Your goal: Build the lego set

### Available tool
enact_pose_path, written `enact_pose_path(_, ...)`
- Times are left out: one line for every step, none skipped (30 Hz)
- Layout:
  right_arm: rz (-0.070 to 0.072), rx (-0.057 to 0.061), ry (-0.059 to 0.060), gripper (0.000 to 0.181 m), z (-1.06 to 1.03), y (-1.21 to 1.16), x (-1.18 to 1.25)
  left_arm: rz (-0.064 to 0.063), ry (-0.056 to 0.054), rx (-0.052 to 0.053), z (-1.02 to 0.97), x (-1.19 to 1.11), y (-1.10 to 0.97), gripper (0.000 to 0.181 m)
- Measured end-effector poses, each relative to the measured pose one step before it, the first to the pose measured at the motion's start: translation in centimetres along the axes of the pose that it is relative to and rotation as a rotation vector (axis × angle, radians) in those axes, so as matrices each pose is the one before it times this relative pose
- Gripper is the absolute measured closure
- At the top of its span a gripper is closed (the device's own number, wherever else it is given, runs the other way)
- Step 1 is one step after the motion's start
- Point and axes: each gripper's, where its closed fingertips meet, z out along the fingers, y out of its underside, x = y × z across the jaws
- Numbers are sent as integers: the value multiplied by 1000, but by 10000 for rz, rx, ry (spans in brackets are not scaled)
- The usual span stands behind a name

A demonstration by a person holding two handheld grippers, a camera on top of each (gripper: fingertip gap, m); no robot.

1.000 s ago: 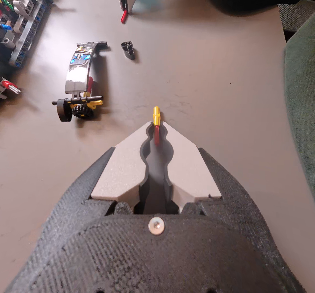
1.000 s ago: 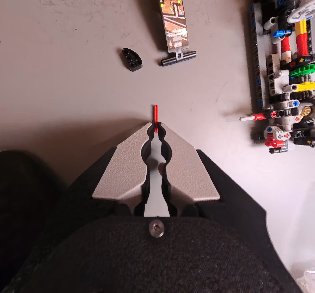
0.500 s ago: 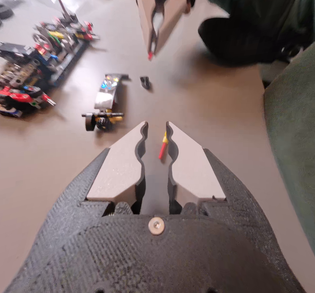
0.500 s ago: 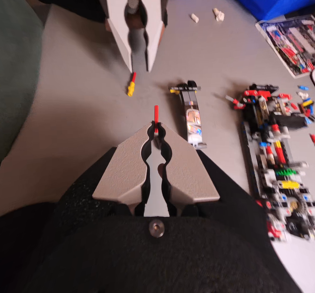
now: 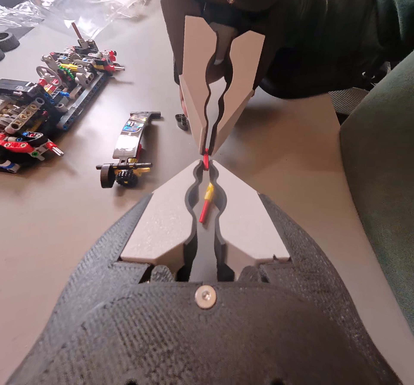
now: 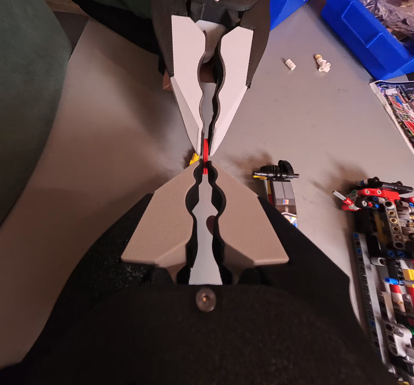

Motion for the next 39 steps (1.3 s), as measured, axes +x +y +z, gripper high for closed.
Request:
enact_pose_path(54,114,32,181,-180,-198,109,-4,-22,57,-67,-56,-83,177)
enact_pose_path(37,80,22,181,-188,-154,92,-35,-10,63,-93,-51,-99,177)
enact_pose_path(26,85,19,181,-165,-146,68,-37,-2,59,-65,-41,-99,179)
enact_pose_path(25,69,3,181,-109,-115,27,-21,20,63,-48,6,-111,180)
enact_pose_path(5,28,-15,181,-63,-69,-29,-19,48,47,-23,49,-96,180)
enact_pose_path(-25,-7,2,181,-5,-15,-43,-18,45,30,-11,49,-39,180)
enact_pose_path(-28,1,14,181,-11,-18,-22,-20,30,33,-8,8,-22,180)
enact_pose_path(11,11,0,181,-5,-20,-12,-44,25,33,-8,-3,-1,180)
enact_pose_path(24,17,0,181,-29,-26,13,-48,9,41,-20,-1,-37,180)
enact_pose_path(7,-36,-4,181,-22,64,10,-19,-21,48,-27,-26,-62,179)
enact_pose_path(-27,-75,22,181,-21,141,33,-10,-48,26,-40,-63,-44,175)
enact_pose_path(-13,-25,32,181,-14,79,43,-17,-4,2,-28,-27,-14,171)
enact_pose_path(43,36,-35,181,-13,-27,-37,-24,39,21,-20,38,-15,171)
enact_pose_path(46,18,-29,181,-1,-18,-20,-18,22,35,-3,30,-37,171)
enact_pose_path(-14,-41,3,181,28,65,2,-4,-8,23,5,-15,-38,171)
enact_pose_path(-37,-60,2,181,43,89,-17,2,-8,12,-9,-11,-20,171)
enact_pose_path(-5,14,-23,181,26,-26,-67,1,-3,-4,-3,-5,6,173)
enact_pose_path(28,-2,-36,181,28,-17,-67,6,-7,0,1,1,0,174)
enact_pose_path(-12,-27,6,181,26,29,9,6,13,8,1,35,-7,176)
enact_pose_path(-18,-7,33,181,8,-4,35,3,24,3,10,52,-7,178)
enact_pose_path(16,-4,-13,181,-14,7,2,11,14,-4,0,40,6,179)
enact_pose_path(28,14,-25,181,-15,-22,-28,31,15,6,-21,23,-18,179)
enact_pose_path(11,36,-22,181,-12,-50,-46,22,26,32,-45,26,-58,179)
enact_pose_path(3,56,14,181,-29,-95,3,-21,29,62,-76,9,-103,179)
enact_pose_path(14,97,21,181,-70,-147,39,-71,41,126,-105,-18,-168,179)
enact_pose_path(42,192,50,181,-146,-284,124,-130,46,237,-167,-58,-312,179)
enact_pose_path(59,353,81,181,-243,-485,202,-219,87,355,-251,-68,-485,180)
enact_pose_path(71,548,93,181,-331,-721,226,-324,174,450,-337,-5,-657,180)
enact_pose_path(107,685,38,181,-357,-897,150,-387,257,511,-373,91,-765,180)
enact_pose_path(133,664,41,179,-315,-884,134,-388,249,522,-339,119,-809,179)
enact_pose_path(97,555,5,175,-243,-760,80,-340,253,461,-285,200,-731,180)
enact_pose_path(59,506,16,171,-186,-696,56,-292,271,375,-203,264,-598,180)
enact_pose_path(6,486,44,168,-144,-677,41,-273,209,313,-140,211,-481,180)
enact_pose_path(-38,394,51,167,-76,-550,27,-242,199,224,-85,214,-325,180)
enact_pose_path(-106,242,73,168,9,-359,12,-229,184,158,-44,190,-211,180)
enact_pose_path(-139,143,38,168,48,-225,-63,-214,142,138,-14,137,-172,180)
enact_pose_path(-114,79,-25,168,80,-158,-174,-172,128,113,-13,116,-142,180)
enact_pose_path(-86,-31,-38,168,117,11,-162,-114,85,98,-11,79,-129,180)
enact_pose_path(-84,-63,15,169,107,65,-71,-58,44,52,-11,55,-65,180)
